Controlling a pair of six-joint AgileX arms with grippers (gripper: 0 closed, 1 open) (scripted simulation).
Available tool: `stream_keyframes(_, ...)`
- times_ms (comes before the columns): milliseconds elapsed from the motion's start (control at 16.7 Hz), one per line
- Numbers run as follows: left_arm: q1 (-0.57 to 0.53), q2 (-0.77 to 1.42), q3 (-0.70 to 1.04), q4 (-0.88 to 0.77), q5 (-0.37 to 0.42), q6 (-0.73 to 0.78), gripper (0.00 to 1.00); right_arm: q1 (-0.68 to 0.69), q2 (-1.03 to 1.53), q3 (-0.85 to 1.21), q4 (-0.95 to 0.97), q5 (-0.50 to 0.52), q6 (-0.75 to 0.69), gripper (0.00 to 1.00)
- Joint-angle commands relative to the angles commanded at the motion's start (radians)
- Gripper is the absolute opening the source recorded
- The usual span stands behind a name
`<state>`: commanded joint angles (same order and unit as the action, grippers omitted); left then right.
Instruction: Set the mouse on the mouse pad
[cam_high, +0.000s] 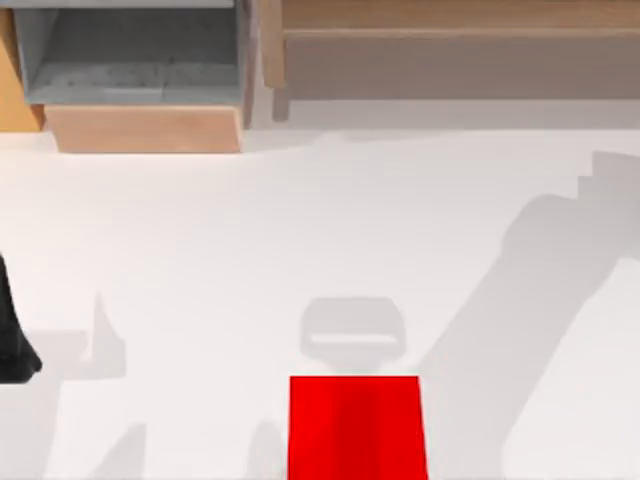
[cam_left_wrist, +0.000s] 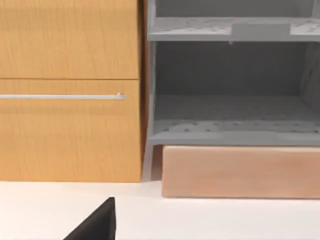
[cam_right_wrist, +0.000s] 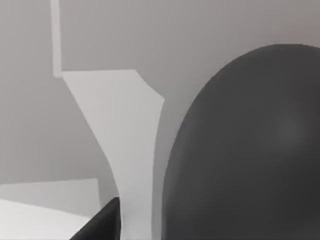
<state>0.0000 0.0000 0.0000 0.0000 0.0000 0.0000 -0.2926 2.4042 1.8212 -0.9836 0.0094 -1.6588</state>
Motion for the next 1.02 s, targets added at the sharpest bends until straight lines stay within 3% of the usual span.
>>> stream_keyframes(780,0.000,0.000,0.000,0.000,0.000,0.000,1.00,0.000,0.000,0.000,0.000,0.000,0.000,0.02)
stream_keyframes(1020,0.000,0.000,0.000,0.000,0.000,0.000,1.00,0.000,0.000,0.000,0.000,0.000,0.000,0.00)
